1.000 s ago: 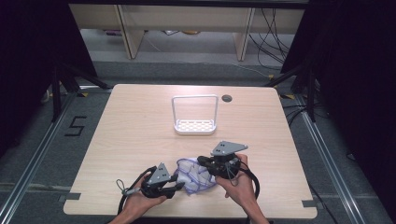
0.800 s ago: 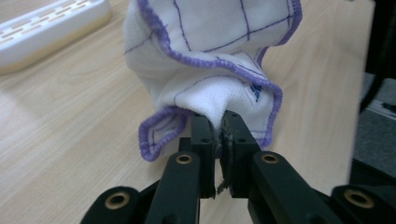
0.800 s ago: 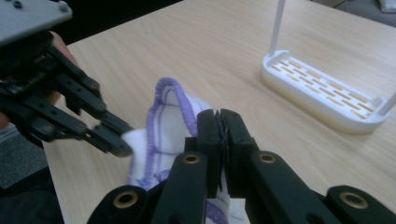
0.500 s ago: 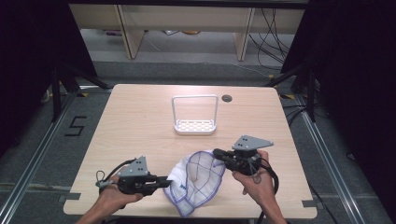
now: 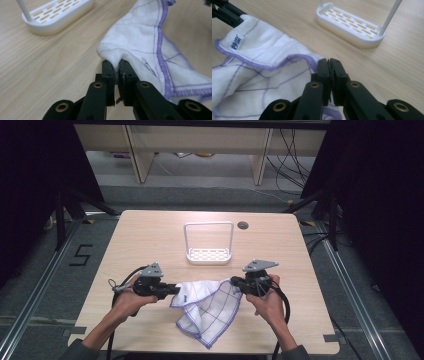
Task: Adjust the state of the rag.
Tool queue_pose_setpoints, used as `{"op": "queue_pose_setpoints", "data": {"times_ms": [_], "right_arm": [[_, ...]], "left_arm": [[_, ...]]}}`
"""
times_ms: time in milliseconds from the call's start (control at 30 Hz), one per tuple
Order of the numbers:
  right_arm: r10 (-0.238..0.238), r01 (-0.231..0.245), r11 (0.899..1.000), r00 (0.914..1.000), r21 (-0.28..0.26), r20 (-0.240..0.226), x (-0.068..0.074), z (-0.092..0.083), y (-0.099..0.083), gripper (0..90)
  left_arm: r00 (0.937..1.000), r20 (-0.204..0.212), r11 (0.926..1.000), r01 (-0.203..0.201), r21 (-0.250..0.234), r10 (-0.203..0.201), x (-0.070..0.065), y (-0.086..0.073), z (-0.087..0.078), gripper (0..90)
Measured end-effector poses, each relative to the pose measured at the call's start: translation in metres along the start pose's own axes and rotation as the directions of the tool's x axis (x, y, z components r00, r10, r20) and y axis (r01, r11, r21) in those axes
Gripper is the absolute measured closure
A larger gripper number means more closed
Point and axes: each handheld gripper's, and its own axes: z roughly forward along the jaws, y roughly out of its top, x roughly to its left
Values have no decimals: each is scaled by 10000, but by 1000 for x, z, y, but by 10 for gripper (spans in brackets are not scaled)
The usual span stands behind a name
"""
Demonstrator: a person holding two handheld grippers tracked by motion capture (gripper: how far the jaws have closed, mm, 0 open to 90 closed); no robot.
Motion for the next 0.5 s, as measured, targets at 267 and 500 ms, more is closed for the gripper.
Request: {"op": "queue_pose_setpoints", "data": {"times_ms": [267,500], "right_arm": [[-21,-52,9920,9983,1264,577,-16,57,0,878],[133,-246,9906,9964,1345,841,-22,70,-1,739]], "left_arm": [[9947,-945,9980,449,438,-406,30,-1,28,783],[9798,-1790,9946,972,355,-894,45,-3,22,548]]}}
